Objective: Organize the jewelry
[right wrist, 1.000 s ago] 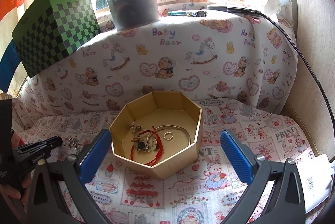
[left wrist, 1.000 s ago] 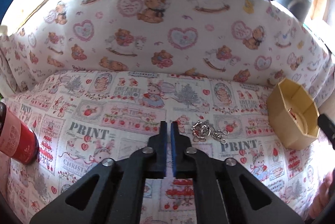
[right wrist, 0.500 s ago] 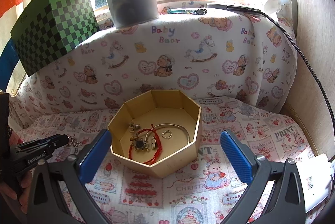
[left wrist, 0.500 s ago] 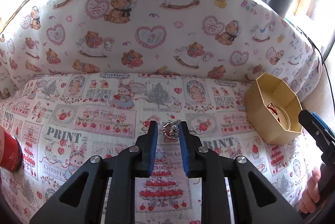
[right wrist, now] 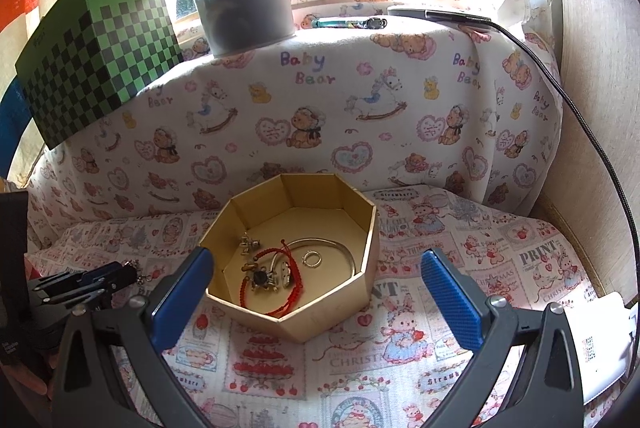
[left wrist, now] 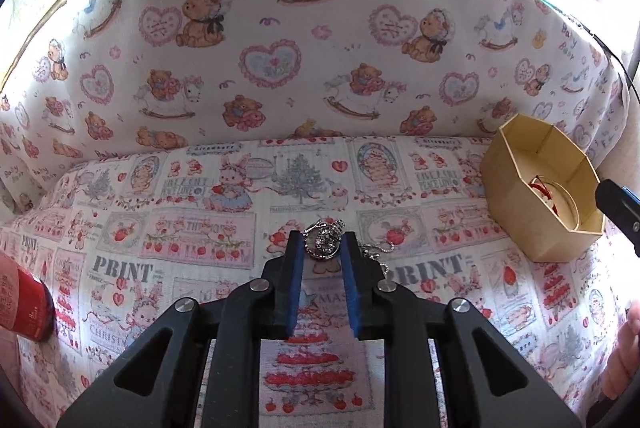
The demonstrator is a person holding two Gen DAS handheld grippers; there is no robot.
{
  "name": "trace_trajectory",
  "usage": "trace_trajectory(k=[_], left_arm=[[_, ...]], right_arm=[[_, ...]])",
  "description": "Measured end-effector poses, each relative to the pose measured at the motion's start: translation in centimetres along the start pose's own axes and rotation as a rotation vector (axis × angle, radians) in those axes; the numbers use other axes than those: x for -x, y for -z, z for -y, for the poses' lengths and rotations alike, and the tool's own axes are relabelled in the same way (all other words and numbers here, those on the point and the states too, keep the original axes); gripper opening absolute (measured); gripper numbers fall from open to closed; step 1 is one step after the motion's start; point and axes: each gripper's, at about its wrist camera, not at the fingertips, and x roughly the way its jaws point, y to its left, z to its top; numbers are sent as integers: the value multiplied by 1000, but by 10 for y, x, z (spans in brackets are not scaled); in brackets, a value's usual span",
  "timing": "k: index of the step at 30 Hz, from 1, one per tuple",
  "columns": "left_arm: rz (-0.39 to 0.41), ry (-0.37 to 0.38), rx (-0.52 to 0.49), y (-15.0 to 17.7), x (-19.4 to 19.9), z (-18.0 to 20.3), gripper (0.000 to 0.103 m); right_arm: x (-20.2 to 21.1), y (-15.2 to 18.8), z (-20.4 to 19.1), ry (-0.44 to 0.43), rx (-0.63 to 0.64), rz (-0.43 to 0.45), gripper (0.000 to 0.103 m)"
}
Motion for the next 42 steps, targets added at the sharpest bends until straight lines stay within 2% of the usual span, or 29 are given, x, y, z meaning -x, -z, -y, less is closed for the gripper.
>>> trace_trajectory(k=[1, 4, 8, 11, 13, 14, 15, 21, 24, 30, 31, 33, 38, 42], left_arm=[[-2, 9, 9, 0, 0, -1, 17], [-14, 39, 40, 1, 5, -12, 6], [-26, 94, 93, 1, 14, -22, 6], [25, 78, 86, 0, 23, -22, 6], [46, 59, 69, -1, 23, -18, 14], [41, 56, 60, -3, 20, -16, 26], [35, 56, 52, -2, 17, -14, 29], [-7, 34, 21, -2, 1, -6, 29], [2, 9, 5, -2, -2, 1, 29], [-1, 10, 36, -8, -11, 4, 29], [-1, 14, 38, -10, -11, 1, 29], [-3, 12, 36, -12, -11, 0, 21], [-14, 52, 72, -13, 1, -19, 21], [-15, 54, 90, -10, 18, -27, 21]], right_arm=[[-1, 0, 1, -1, -2, -4, 103], [-1, 0, 1, -3, -7, -12, 103], [0, 0, 0, -3, -3, -4, 103], [0, 1, -1, -4, -2, -5, 103], [0, 1, -2, -4, -1, -9, 103], [0, 1, -2, -3, 1, -9, 103], [-1, 1, -2, -3, 2, -9, 103], [-1, 1, 0, -4, -3, -12, 103], [-2, 1, 0, -2, -3, -12, 103], [-4, 2, -1, 6, 3, -15, 103], [-5, 2, 0, 8, 1, -18, 103], [-5, 1, 2, 8, -7, -22, 103], [-4, 0, 4, 8, -14, -17, 103], [-2, -1, 4, 1, -14, -12, 103]])
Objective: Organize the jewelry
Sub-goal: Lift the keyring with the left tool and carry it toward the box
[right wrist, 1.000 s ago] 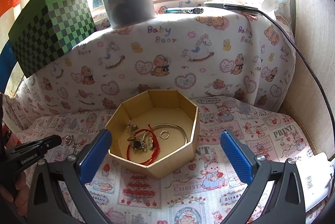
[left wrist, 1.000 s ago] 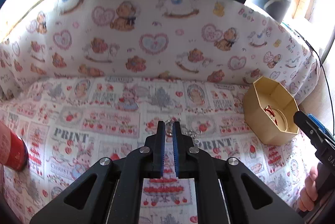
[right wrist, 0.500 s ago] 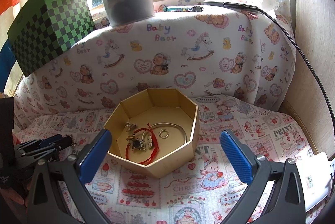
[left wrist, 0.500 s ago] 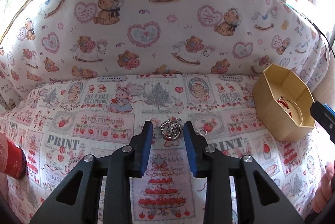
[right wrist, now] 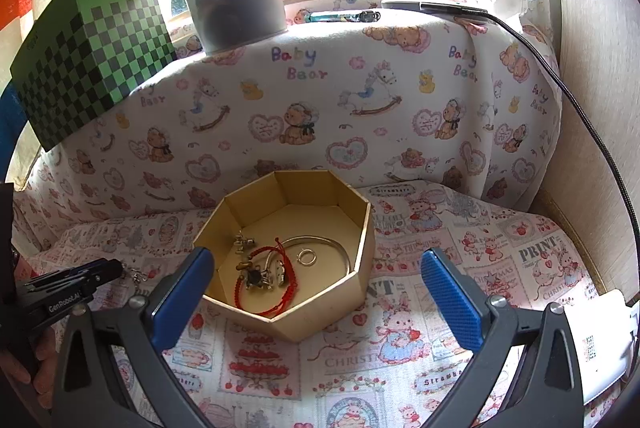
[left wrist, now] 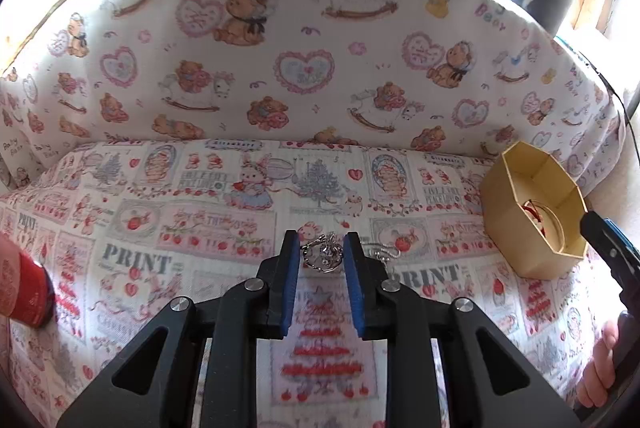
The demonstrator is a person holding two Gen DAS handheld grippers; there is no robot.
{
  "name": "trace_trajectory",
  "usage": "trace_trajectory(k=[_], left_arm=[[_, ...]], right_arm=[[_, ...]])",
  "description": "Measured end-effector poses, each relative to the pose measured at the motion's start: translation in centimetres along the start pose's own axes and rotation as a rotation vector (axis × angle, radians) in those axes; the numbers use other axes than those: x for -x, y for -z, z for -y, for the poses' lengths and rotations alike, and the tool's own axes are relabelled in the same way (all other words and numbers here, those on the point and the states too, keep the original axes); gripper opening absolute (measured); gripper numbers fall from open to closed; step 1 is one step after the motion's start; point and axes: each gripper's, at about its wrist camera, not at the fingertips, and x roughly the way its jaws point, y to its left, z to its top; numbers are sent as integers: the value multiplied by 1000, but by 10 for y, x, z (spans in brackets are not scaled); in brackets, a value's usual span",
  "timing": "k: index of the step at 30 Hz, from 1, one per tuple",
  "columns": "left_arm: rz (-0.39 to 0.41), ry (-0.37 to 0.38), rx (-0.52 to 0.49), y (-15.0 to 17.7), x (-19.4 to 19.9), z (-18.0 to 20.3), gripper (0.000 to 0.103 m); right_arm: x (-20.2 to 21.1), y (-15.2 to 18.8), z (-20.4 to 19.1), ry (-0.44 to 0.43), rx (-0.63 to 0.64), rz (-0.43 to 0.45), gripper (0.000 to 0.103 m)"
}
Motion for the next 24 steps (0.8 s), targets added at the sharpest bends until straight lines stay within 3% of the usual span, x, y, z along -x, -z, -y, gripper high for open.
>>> trace_trajectory(k=[4, 9, 11, 15, 18, 21, 24], left_arm=[[-38, 57, 48, 3, 26, -13, 21], [56, 76, 54, 4, 65, -26, 21], [60, 115, 57, 2, 72, -30, 21], [46, 201, 102, 0, 82, -43, 21], [60, 279, 134, -1, 93, -54, 21], [95, 280, 93, 0, 106, -39, 21], [104, 282, 77, 2, 108, -22, 21]], right_arm=[[7, -1, -1, -23, -1, 7, 103], [23, -2, -13, -136, 38, 9, 103], [32, -1, -22, -185, 62, 15, 103], [46, 6, -53, -306, 189, 5, 103], [46, 18, -85, -335, 349, -7, 103], [35, 30, -111, -343, 434, -49, 95], [16, 30, -126, -399, 398, -138, 80]])
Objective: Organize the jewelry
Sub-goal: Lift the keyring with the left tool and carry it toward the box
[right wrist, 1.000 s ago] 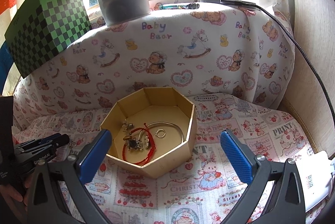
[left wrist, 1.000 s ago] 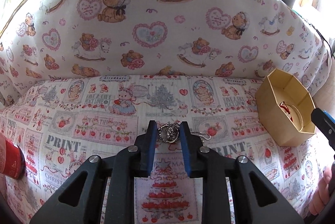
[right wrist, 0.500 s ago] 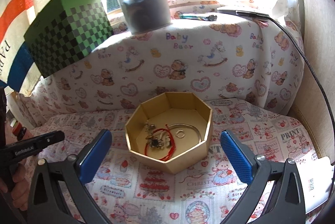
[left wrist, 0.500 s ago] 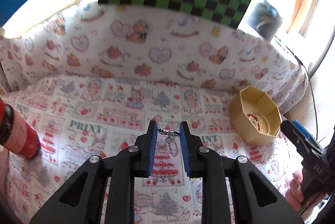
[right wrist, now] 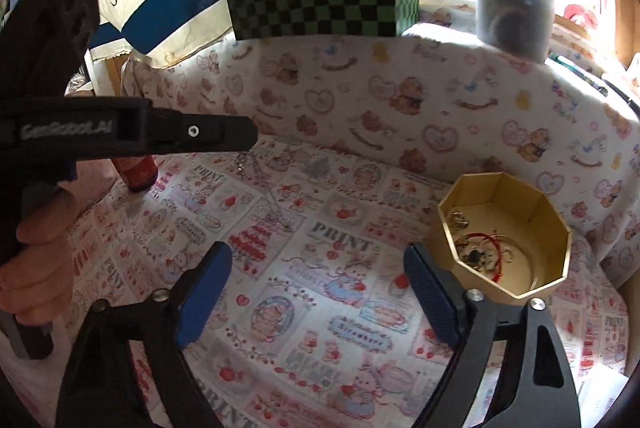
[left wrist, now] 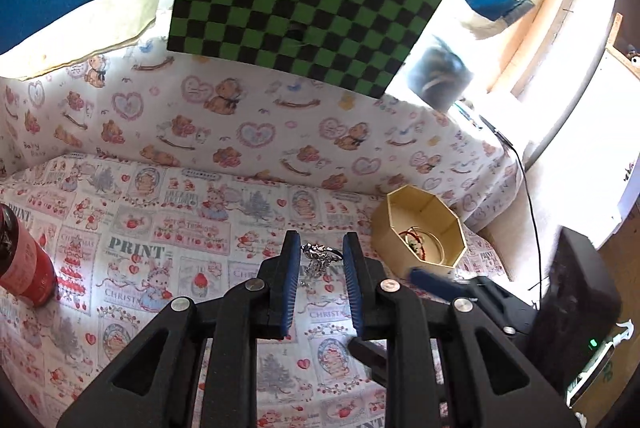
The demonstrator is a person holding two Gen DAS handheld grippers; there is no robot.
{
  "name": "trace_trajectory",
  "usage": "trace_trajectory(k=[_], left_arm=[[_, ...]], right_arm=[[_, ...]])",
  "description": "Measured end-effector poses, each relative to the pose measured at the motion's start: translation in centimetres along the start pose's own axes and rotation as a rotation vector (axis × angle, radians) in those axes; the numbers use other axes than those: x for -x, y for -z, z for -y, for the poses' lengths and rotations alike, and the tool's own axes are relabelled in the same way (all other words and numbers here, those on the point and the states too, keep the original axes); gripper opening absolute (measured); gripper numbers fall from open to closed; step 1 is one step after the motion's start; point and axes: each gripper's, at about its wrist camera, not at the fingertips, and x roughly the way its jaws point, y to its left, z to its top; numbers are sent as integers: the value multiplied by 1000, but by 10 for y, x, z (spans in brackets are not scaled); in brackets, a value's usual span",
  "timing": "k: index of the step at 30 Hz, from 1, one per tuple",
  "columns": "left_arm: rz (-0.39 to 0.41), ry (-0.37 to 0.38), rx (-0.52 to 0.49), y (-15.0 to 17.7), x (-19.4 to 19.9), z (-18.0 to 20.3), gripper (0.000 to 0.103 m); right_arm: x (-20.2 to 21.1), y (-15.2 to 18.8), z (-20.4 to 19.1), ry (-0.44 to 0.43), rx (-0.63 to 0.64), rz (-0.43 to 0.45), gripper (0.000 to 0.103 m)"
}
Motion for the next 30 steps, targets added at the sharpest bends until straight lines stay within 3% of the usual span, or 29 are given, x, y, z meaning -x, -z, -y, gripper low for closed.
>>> trace_trajectory(k=[6, 8, 11, 15, 21, 25, 30], left_arm=[[24, 21, 12, 0, 11, 7, 21], [23, 67, 26, 0, 12, 5, 21], [20, 111, 32, -2, 16, 5, 21], [51, 67, 43, -5, 21, -1, 21], [50, 24, 74, -7, 17, -13, 21], [29, -31, 64, -6, 7, -14, 21], [9, -159, 17, -1, -10, -10, 21]], right_arm=[[-33, -11, 10, -164, -157, -37, 45], [-38, -10, 13, -208, -193, -38, 24], [-32, -6, 13, -251, -180, -4, 5], [-20, -4, 13, -179, -163, 24, 5], [-3, -6, 21, 0, -133, 62, 4], [12, -10, 32, -14, -135, 97, 4], [29, -16, 38, -16, -145, 139, 4]])
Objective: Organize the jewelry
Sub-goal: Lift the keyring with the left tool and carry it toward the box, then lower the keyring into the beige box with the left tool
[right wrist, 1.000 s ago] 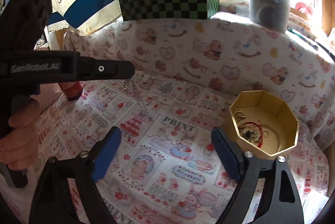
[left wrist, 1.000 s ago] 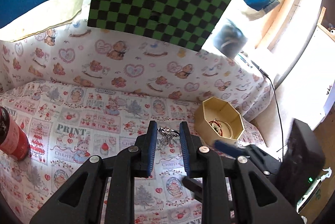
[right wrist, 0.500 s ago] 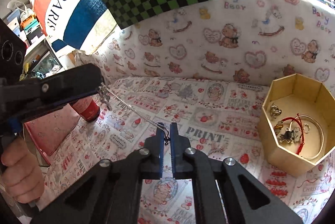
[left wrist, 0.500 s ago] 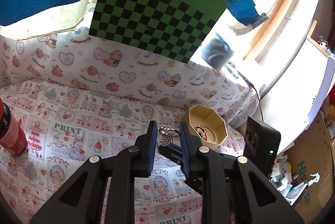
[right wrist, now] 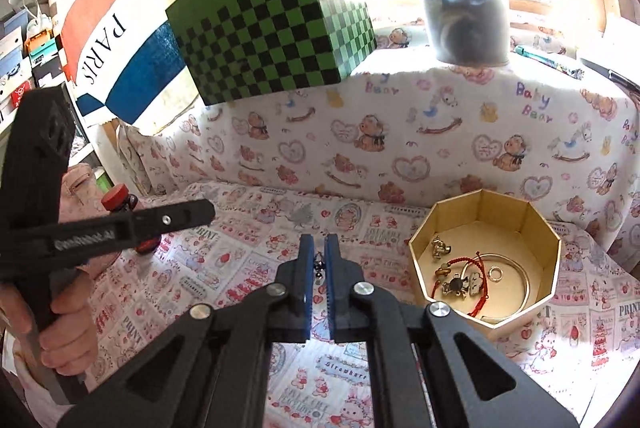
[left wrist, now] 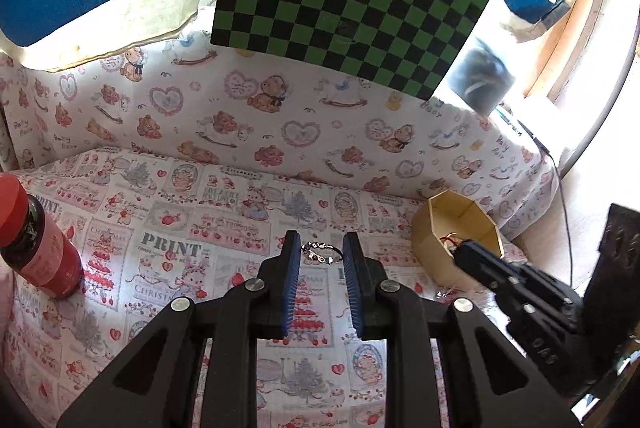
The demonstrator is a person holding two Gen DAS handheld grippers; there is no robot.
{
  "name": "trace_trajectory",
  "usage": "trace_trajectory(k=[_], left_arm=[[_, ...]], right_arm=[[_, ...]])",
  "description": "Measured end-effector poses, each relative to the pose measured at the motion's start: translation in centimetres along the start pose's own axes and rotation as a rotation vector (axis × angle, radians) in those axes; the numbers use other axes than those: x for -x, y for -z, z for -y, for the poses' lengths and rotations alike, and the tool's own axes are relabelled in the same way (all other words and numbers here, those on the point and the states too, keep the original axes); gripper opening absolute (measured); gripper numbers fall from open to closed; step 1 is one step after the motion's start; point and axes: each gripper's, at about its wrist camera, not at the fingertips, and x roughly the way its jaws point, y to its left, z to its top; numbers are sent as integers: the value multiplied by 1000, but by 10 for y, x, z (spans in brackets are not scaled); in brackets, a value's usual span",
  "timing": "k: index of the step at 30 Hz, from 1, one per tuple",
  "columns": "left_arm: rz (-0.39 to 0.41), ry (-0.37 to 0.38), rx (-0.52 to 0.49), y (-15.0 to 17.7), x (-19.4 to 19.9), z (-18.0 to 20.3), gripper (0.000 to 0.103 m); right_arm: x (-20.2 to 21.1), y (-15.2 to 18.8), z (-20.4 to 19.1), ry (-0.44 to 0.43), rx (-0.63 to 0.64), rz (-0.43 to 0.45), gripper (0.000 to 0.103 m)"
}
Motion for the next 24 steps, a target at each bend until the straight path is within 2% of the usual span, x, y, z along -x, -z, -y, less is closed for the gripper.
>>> trace_trajectory(k=[5, 8, 12, 15, 18, 21, 24], left_arm=[[3, -64, -65, 5, -10, 10, 21], [5, -104, -69, 7, -15, 8, 21], [18, -91, -74, 9, -15, 11, 21], [44, -85, -106, 12, -10, 22, 21], [62, -38, -129, 15, -3, 38, 21], [97, -23, -170, 17, 4, 54, 21], [94, 46, -163, 9, 6, 69, 21]], right_arm=[[19, -10, 10, -12, -45, 60, 5], [30, -12, 12, -19, -51, 105, 5], [48, -18, 11, -11, -42, 175, 5], [61, -23, 14, 39, -60, 223, 5], [75, -27, 17, 57, -72, 273, 5], [88, -30, 20, 69, -68, 322, 4], [96, -31, 29, 60, -83, 351, 4]])
